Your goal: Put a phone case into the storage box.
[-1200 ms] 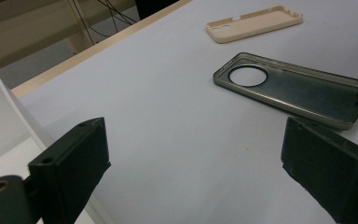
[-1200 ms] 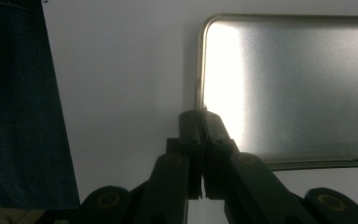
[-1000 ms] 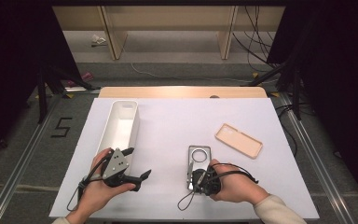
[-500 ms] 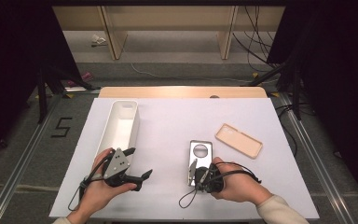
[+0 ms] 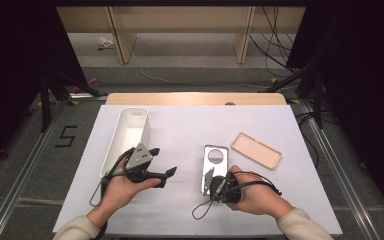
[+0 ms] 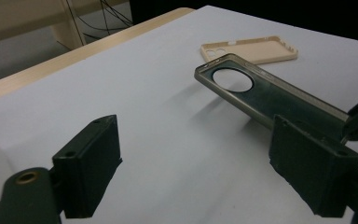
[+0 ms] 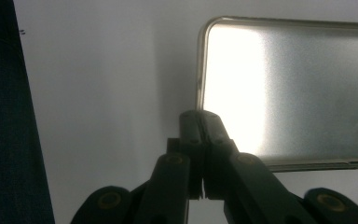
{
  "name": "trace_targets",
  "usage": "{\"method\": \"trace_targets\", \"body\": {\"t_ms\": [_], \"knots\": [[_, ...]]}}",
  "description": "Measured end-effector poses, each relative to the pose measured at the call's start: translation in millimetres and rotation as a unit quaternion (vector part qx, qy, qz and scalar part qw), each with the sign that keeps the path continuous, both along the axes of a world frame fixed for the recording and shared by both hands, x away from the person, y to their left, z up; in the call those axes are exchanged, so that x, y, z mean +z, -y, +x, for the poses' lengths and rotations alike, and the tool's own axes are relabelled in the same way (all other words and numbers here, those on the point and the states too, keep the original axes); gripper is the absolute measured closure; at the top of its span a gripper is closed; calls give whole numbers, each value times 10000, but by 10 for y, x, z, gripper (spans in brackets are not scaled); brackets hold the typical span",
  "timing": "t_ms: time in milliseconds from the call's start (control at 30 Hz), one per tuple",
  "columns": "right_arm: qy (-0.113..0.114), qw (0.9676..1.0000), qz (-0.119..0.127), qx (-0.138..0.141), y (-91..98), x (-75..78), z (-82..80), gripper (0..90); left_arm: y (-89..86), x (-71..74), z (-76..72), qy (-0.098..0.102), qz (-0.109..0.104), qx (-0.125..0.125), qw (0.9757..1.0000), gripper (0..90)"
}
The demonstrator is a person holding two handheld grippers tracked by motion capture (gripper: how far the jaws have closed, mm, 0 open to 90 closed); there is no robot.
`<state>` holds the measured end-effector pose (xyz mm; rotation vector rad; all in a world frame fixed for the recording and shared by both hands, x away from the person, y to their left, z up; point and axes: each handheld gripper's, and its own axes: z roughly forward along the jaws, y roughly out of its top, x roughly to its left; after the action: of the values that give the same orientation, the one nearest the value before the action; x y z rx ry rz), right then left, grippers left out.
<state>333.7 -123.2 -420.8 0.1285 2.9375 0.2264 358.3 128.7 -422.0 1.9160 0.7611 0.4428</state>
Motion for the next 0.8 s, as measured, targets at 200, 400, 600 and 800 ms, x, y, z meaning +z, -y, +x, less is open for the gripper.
{"method": "trace_targets", "body": {"t_ms": [200,400,600,800], "knots": [[139,9998,154,-75,-12,48,-8,890,414,19,295,-545,75,-185,9983,215],[224,9995,198,-42,-17,75,-9,891,607,33,465,-884,-71,-161,9959,270],[355,9989,299,-79,-28,109,-23,891,684,69,572,-1033,-97,-170,9945,341],[422,9986,317,-24,-59,107,-33,891,734,46,703,-1329,-114,-59,9911,403]]}}
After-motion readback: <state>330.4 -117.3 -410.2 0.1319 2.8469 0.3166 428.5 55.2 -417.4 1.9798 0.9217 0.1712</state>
